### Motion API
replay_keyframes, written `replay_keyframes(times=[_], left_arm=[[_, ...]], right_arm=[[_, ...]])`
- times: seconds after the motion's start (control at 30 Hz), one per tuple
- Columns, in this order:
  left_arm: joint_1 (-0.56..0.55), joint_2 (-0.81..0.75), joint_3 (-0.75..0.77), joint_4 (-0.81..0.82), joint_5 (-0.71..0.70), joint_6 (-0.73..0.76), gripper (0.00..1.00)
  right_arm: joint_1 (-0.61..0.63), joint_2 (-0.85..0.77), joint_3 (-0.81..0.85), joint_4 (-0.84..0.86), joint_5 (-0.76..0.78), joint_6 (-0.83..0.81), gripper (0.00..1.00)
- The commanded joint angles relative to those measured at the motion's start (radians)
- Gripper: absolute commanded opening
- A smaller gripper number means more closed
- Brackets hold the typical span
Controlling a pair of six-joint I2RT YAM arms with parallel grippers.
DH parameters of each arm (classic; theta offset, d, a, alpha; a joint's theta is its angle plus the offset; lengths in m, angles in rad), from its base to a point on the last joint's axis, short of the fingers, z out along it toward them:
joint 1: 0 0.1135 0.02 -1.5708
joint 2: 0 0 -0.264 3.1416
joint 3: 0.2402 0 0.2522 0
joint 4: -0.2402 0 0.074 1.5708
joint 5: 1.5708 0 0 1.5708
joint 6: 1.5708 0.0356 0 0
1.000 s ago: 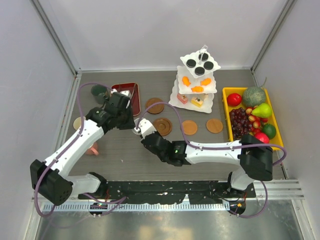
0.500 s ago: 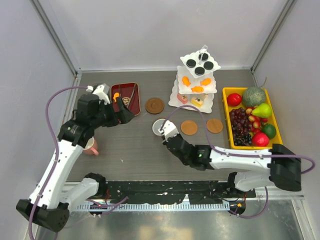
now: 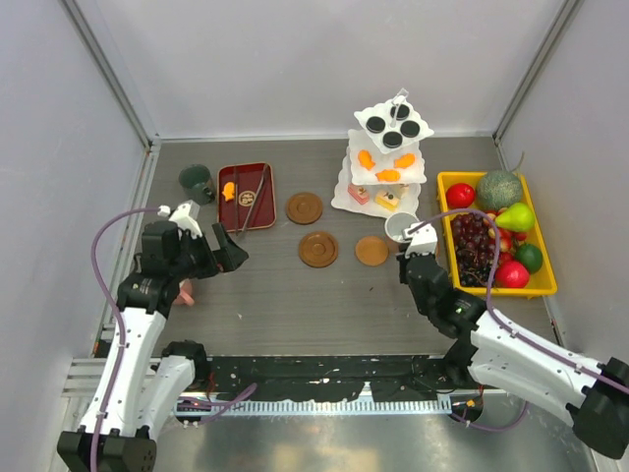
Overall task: Serve the afternoon tea
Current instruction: Place the cup on the coaster.
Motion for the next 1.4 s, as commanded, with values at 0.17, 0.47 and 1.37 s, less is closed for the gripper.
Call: replay_keyframes(times=[0.17, 0.47, 1.37], left_arm=[[0.007, -0.071, -0.031, 0.064, -0.174, 0.066, 0.99], [0.009, -0.078, -0.027, 0.052, -0.188, 0.072, 0.99], [0.009, -0.091, -0.029, 0.045, -0.2, 0.084, 0.99]], right_arm=[[-0.256, -0.039, -0.026, 0.097, -0.072, 0.025, 0.05], [-0.399, 0.046, -0.03, 0.167, -0.158, 0.045, 0.05], [-0.505, 0.255, 0.106, 0.059, -0.25, 0.083, 0.06]])
